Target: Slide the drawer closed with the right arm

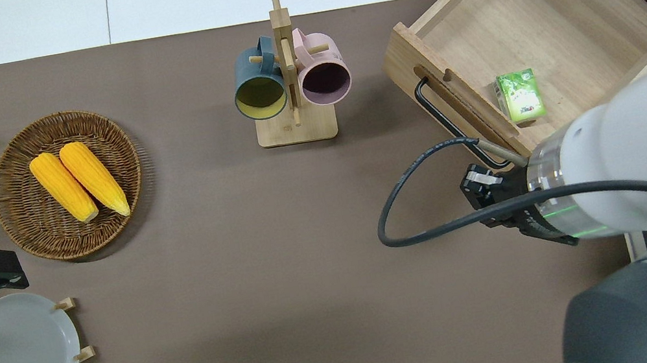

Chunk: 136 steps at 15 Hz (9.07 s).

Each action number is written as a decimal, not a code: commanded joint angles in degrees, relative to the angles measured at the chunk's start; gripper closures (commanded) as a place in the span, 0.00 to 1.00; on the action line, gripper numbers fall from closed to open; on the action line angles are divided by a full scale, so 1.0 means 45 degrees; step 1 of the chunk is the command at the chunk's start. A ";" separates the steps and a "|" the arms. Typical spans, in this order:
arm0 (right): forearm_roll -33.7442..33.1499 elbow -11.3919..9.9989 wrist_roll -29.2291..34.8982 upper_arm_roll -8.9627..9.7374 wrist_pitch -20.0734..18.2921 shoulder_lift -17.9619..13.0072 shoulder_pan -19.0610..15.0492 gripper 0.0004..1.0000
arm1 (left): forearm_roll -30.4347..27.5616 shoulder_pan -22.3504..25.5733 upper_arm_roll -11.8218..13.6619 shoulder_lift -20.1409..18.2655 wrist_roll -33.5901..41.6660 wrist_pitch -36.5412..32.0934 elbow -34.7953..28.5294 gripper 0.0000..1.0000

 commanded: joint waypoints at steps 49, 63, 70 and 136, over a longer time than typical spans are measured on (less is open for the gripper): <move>-0.2564 -0.2486 0.0411 -0.1868 0.8048 0.3244 0.0602 1.00 | -0.0047 -0.0053 0.0064 -0.0108 0.0122 -0.0008 0.0004 0.01; -0.3228 -0.1178 -0.0917 -0.2806 0.8635 0.4006 0.0407 1.00 | -0.0047 -0.0053 0.0064 -0.0108 0.0122 -0.0027 0.0004 0.01; -0.3208 -0.0395 -0.1622 -0.3236 0.9313 0.4534 0.0192 1.00 | -0.0047 -0.0053 0.0064 -0.0108 0.0122 -0.0027 0.0004 0.01; -0.1998 -0.3304 -0.9453 -0.5189 0.2658 -0.1324 0.1988 0.01 | -0.0047 -0.0053 0.0064 -0.0108 0.0122 -0.0027 0.0004 0.01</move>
